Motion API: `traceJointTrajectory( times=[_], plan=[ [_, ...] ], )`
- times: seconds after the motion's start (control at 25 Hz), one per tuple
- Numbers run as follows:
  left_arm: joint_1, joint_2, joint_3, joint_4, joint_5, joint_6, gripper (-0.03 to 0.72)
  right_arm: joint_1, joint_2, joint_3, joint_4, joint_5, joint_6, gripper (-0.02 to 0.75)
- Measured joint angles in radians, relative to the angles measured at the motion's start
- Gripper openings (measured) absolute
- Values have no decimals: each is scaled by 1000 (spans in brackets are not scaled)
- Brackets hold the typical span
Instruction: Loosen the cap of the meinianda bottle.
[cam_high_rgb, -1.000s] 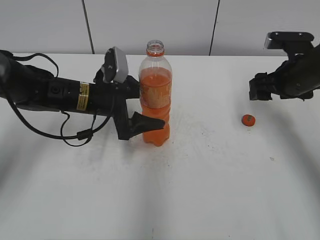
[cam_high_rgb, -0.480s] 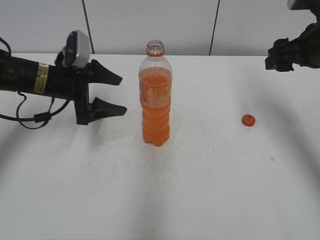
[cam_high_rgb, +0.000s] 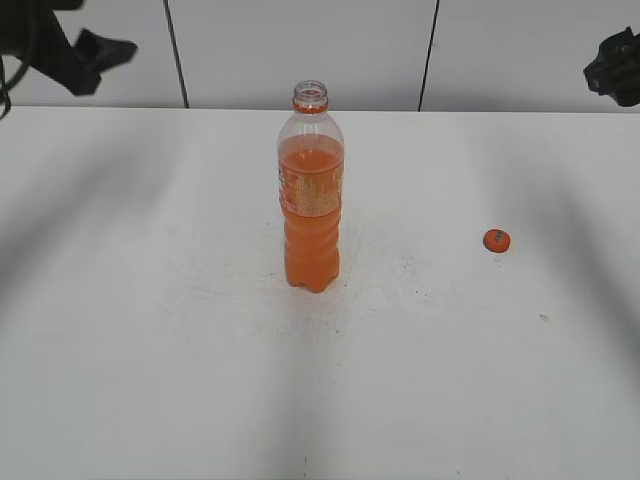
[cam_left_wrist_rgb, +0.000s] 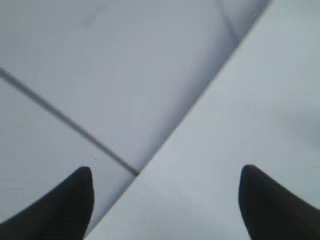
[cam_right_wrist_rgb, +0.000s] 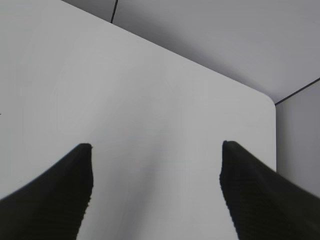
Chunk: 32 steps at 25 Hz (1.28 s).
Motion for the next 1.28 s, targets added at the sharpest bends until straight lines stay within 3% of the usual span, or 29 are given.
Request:
traceJointTrajectory(
  times=[0.2,0.36,0.44,0.52,0.64,0.8,0.92,1.08,1.28],
  plan=[
    [0,-98,0,-299,436,0,488,0,-38,0,-50,0,2,596],
    [1,-120,0,-467,820,7,445,0,-56,-4,-51,48,50,596],
    [1,-122,0,-555,976,95,438,0,-58,-20,-52,116,87,596],
    [1,-122,0,-694,1108,280,435,0,-58,-46,-52,195,131,596],
    [2,-138,3,-983,1220,509,435,0,-61,-96,-37,328,162,596],
    [2,-205,3,-1282,1347,680,430,0,-68,-187,47,526,141,596],
    [2,-259,3,-1370,1441,746,426,0,-77,-256,157,685,40,596],
    [2,-332,3,-1392,1551,763,425,0,-83,-306,284,851,-49,596],
    [2,-416,9,-1425,1589,767,425,0,-89,-307,399,891,-131,596]
  ],
)
